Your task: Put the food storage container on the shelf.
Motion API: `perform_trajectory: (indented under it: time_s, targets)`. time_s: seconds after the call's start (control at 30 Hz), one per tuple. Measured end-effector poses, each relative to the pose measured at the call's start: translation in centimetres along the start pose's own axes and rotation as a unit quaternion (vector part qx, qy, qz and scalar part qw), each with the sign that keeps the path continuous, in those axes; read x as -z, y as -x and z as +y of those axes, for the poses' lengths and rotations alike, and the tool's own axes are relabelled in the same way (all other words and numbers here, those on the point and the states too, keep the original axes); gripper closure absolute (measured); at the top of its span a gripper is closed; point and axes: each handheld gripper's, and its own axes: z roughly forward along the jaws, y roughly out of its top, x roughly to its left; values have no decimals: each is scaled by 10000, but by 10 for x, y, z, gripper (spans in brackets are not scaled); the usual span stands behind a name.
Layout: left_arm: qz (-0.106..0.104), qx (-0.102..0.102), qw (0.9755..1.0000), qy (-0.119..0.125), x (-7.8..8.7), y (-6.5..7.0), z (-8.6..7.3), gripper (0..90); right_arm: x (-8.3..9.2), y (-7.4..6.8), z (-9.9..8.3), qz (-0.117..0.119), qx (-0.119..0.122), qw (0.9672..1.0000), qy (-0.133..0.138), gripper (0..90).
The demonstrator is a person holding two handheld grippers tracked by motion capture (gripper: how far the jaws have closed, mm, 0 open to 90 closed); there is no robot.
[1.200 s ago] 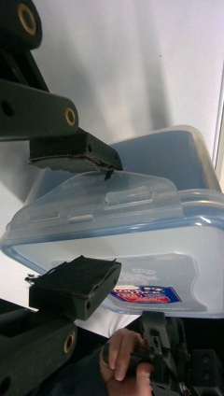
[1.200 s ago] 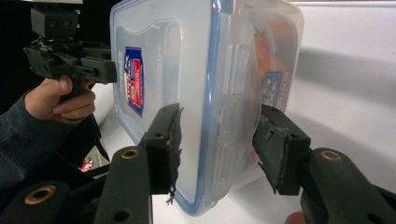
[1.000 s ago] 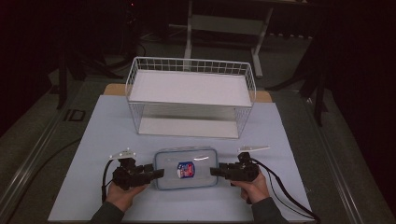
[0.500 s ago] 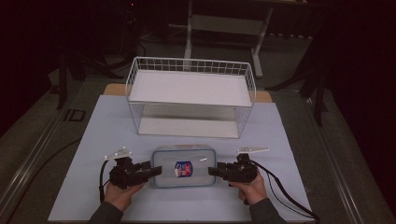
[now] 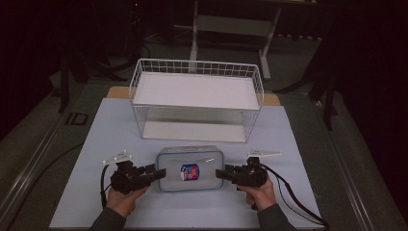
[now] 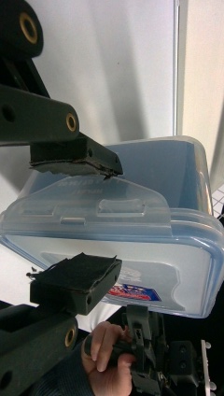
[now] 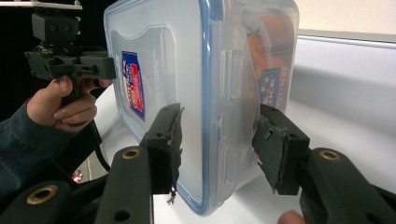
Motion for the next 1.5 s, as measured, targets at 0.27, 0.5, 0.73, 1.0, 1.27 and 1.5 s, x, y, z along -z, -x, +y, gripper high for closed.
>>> perform_trajectory:
  time_s: [0.27, 0.5, 0.73, 1.0, 1.27, 1.5]
  targets:
    - [6, -110, 9999, 97, 4, 7, 9, 490, 5, -7, 7, -57, 171, 9997, 144, 524]
    - [-20, -288, 9994, 199, 6, 14, 22, 490, 14, -14, 18, -105, 382, 9988, 293, 524]
    - [-31, -490, 9985, 226, 7, 21, 35, 491, 21, -18, 24, -155, 498, 9978, 410, 522]
    - [-49, -597, 9978, 281, 8, 26, 44, 491, 28, -23, 31, -182, 602, 9967, 522, 523]
    - [-117, -589, 9974, 396, 10, 26, 51, 493, 32, -30, 44, -279, 813, 9949, 535, 522]
    - [-96, -748, 9961, 465, 14, 31, 67, 492, 36, -35, 56, -295, 916, 9934, 628, 522]
